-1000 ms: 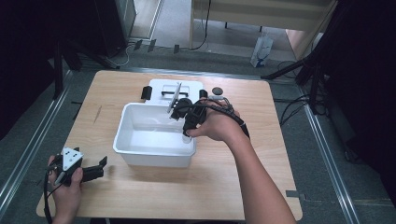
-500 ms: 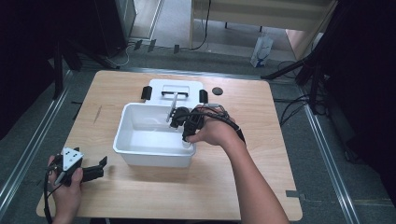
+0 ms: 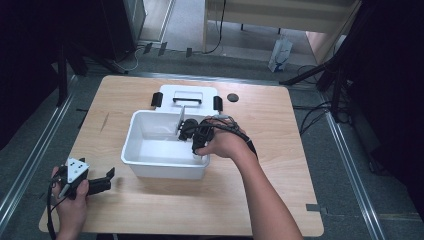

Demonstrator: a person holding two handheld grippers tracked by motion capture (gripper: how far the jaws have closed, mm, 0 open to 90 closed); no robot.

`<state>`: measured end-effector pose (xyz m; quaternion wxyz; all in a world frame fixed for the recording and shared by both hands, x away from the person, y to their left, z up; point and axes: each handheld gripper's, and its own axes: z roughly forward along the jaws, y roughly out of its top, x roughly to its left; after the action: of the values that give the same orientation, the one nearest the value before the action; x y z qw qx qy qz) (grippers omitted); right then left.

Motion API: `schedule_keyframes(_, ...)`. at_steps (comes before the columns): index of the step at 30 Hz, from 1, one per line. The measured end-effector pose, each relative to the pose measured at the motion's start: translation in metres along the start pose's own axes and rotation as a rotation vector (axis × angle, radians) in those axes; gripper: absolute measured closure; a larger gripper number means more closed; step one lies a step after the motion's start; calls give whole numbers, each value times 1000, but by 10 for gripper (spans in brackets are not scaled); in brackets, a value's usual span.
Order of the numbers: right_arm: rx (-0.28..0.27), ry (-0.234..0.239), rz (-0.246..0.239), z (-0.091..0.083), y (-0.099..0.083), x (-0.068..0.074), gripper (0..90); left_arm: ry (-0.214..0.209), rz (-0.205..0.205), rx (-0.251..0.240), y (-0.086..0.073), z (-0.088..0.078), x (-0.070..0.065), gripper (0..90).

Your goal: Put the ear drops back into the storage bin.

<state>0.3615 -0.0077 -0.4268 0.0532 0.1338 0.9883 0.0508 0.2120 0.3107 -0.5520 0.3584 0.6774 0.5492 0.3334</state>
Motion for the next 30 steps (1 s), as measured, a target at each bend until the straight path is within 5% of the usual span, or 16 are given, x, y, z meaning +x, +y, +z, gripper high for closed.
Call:
schedule_keyframes(13, 56, -1, 7, 12, 1, -3, 718, -2, 2, 2, 0, 0, 0, 0)
schedule_keyframes(30, 51, 0, -8, 13, 0, -2, 660, -4, 4, 3, 0, 0, 0, 0)
